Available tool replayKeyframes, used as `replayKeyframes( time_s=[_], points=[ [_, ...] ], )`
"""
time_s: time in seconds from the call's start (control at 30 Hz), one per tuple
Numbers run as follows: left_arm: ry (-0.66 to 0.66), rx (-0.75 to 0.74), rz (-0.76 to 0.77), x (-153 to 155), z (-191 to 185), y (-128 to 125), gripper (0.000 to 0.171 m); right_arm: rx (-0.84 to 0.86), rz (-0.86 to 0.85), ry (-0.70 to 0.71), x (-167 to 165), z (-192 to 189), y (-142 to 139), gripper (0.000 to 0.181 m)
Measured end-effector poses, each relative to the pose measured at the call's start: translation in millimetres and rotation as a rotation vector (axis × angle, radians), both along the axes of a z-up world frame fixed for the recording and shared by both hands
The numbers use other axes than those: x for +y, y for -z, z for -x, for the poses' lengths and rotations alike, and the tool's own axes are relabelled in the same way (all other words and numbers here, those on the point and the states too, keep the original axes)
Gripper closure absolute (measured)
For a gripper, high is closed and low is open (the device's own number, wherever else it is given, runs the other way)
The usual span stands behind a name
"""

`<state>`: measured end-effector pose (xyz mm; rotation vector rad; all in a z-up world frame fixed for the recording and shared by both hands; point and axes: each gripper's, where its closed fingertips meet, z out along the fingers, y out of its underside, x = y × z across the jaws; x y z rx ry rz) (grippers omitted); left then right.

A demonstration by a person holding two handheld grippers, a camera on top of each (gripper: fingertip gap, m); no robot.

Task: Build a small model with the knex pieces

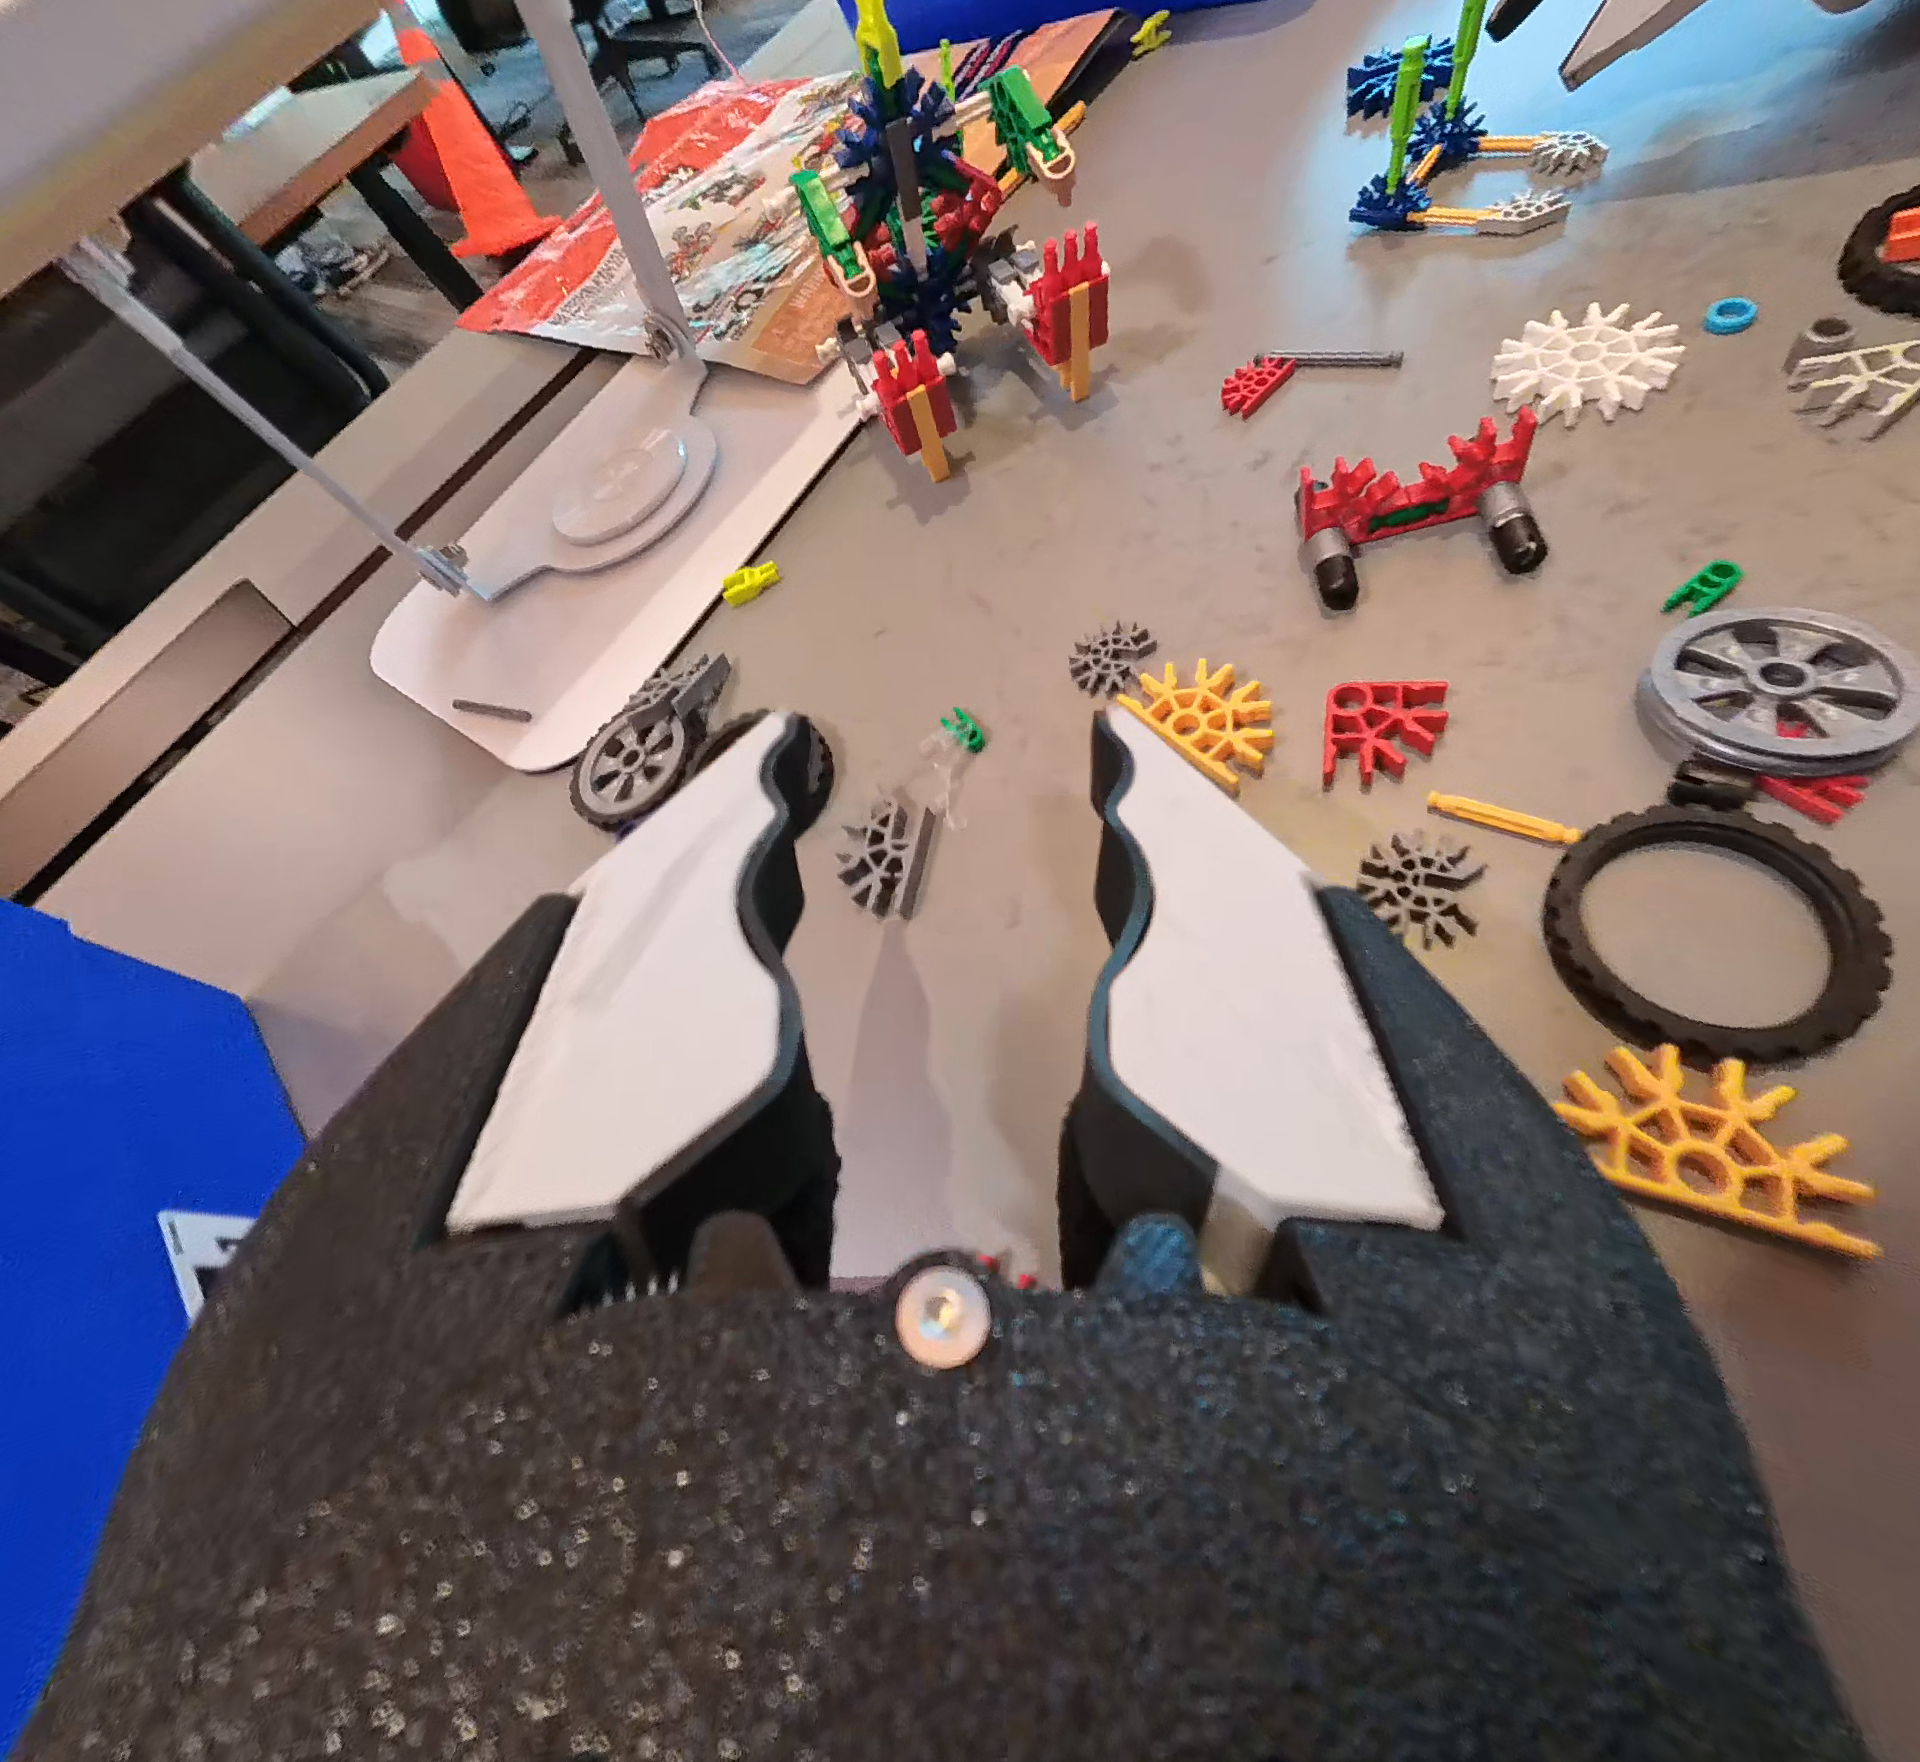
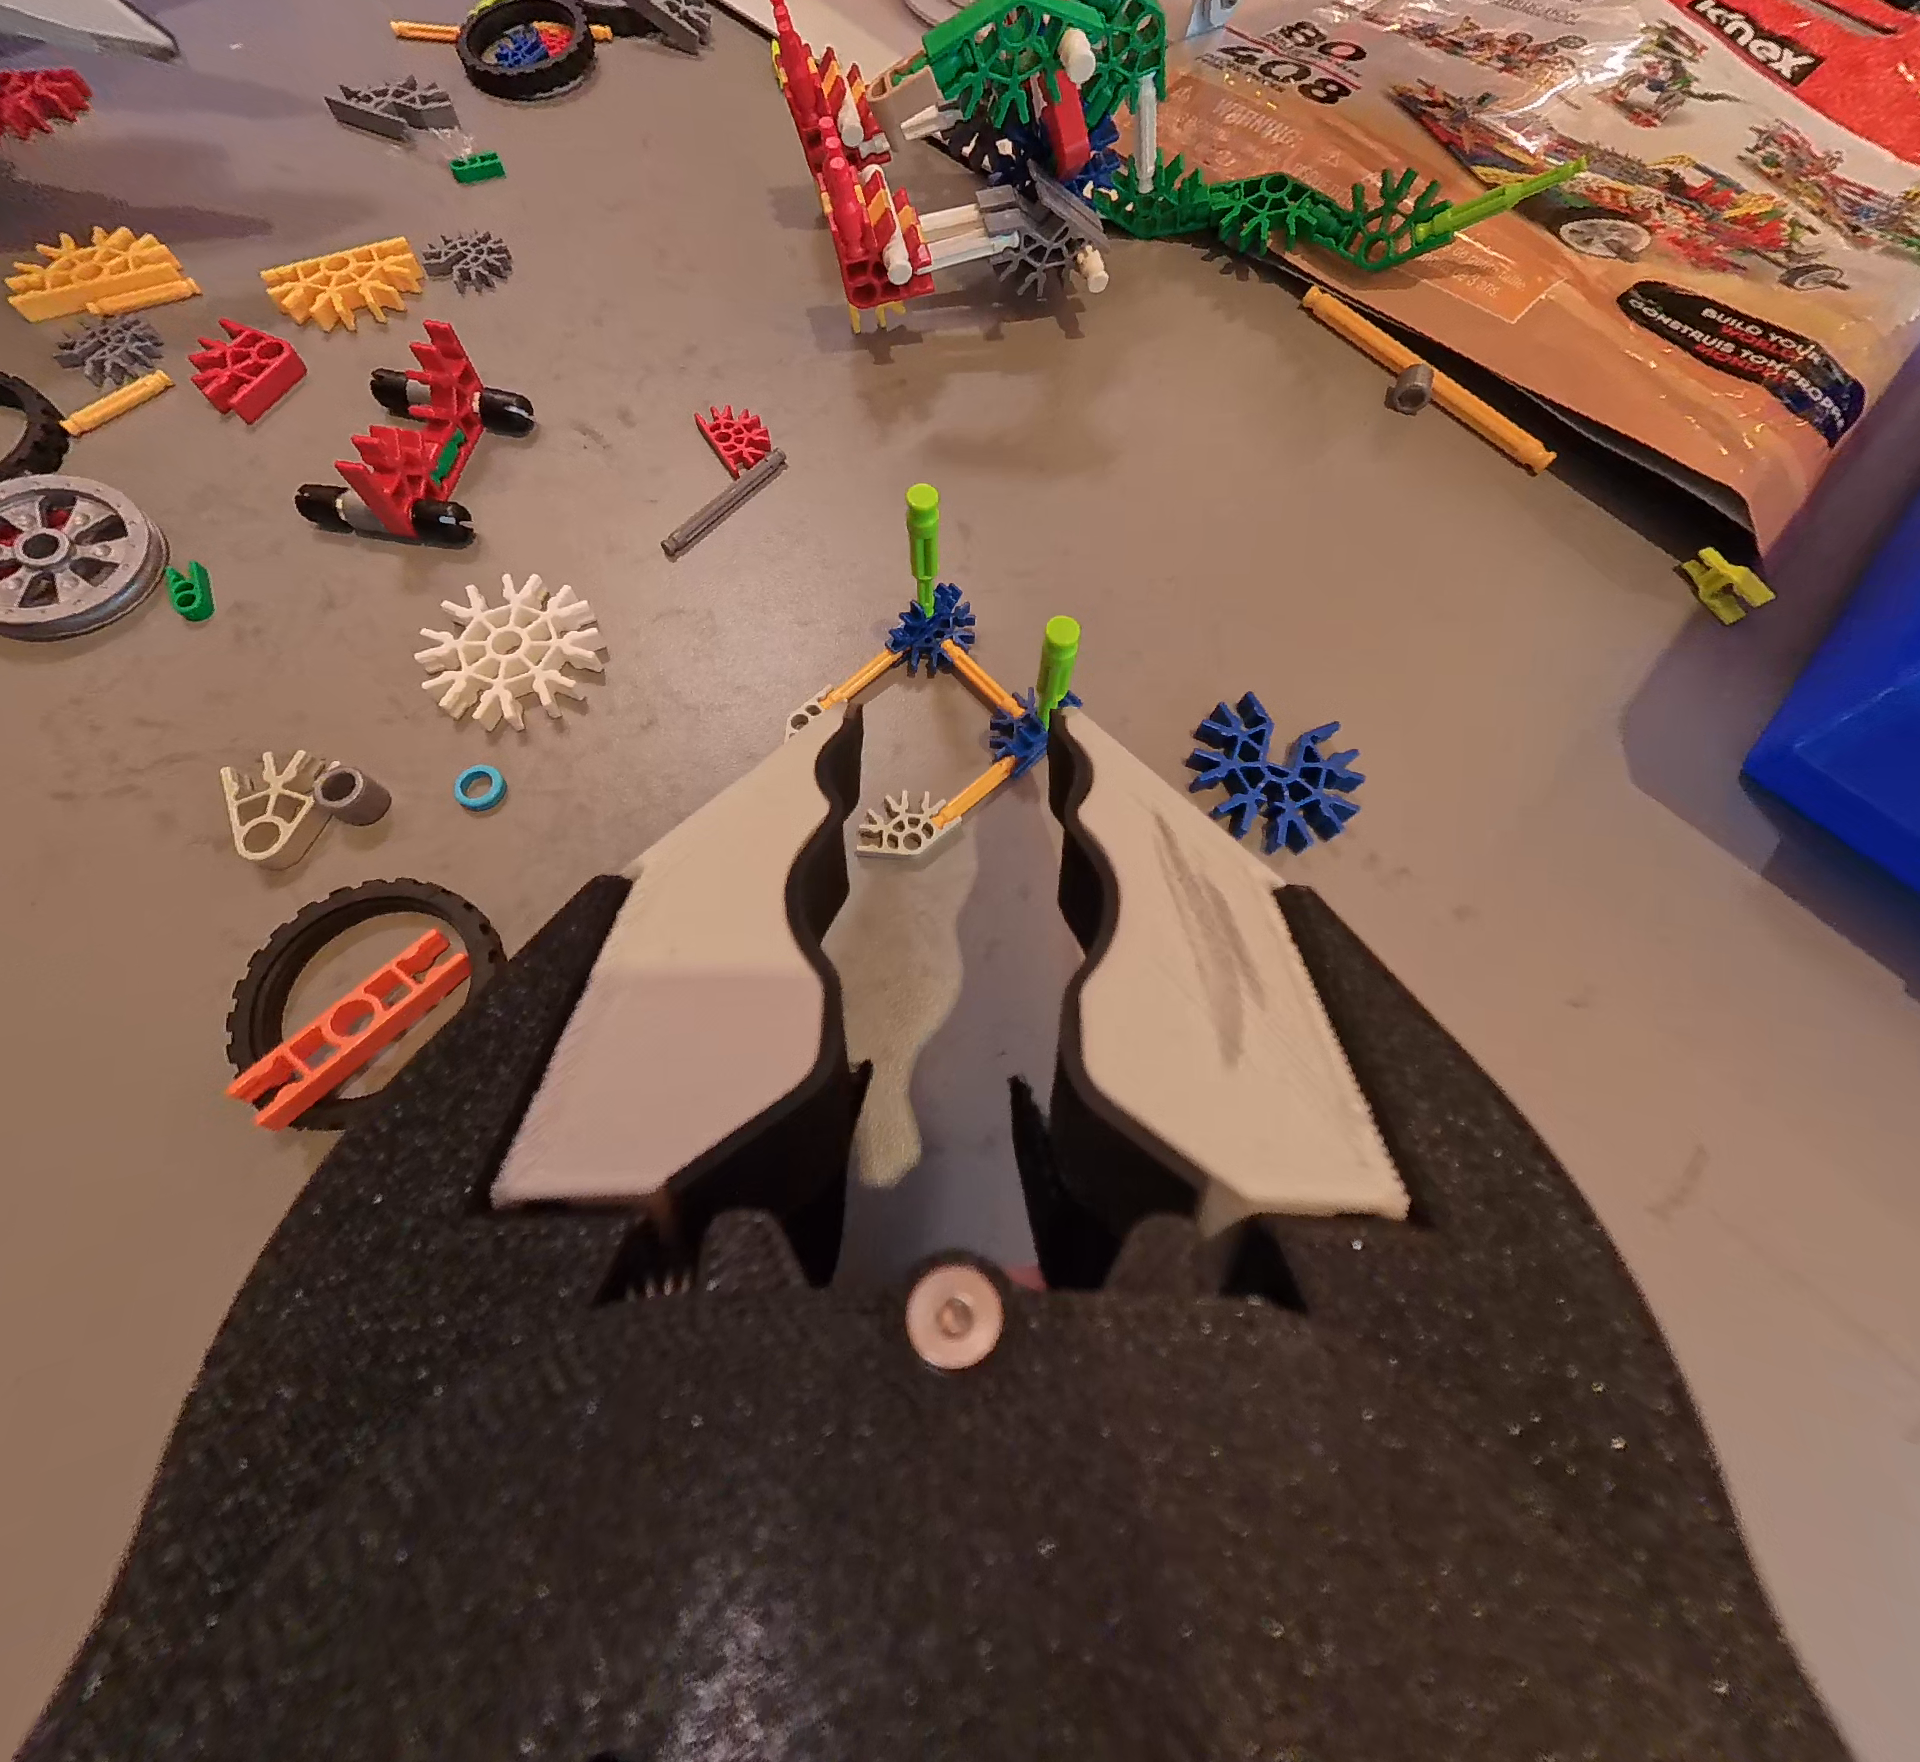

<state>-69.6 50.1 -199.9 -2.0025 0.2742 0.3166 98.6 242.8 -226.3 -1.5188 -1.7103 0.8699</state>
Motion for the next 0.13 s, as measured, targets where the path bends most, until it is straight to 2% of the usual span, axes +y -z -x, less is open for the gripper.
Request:
replayKeyframes(
  time_s=[0.13],
  points=[
    [-0.006,0.019,-0.025,6.9,4.8,-4.0,0.119,0.001,0.001,-0.001,-0.2,0.0,-0.2,0.146]
  ],
)
